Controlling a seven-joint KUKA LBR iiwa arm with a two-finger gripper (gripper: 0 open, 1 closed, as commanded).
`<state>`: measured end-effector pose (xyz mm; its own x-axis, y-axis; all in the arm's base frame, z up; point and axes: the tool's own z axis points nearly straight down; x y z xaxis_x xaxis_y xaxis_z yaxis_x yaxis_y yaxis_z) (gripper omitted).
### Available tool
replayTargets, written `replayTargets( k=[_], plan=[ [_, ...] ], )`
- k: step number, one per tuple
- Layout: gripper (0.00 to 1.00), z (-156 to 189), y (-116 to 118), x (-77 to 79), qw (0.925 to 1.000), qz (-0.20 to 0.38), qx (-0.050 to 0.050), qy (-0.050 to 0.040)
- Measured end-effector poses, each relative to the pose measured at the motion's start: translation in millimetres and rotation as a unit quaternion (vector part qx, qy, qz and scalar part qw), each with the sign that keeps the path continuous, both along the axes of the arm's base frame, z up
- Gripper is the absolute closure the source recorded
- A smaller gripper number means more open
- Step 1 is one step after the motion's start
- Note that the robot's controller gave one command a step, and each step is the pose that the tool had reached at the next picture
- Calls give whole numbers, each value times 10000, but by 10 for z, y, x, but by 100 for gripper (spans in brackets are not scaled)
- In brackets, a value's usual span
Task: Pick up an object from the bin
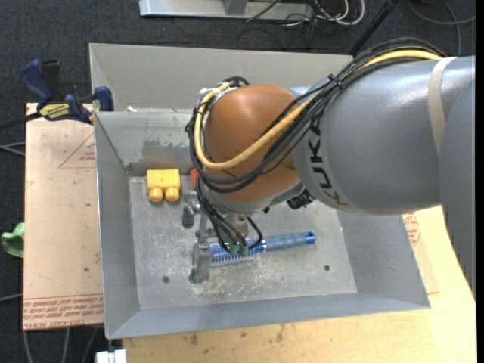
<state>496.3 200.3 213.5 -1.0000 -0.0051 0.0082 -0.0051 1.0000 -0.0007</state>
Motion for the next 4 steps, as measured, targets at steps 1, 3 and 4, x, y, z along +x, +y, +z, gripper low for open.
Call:
replayTargets(
  k=[1,3,4],
  plan=[
    [0,-763,-1289,699,9887,1498,0,-38],
    [100,-1445,-1148,542,9902,1397,19,-37],
    [100,402,-1247,560,9870,1604,12,-93]
  ],
)
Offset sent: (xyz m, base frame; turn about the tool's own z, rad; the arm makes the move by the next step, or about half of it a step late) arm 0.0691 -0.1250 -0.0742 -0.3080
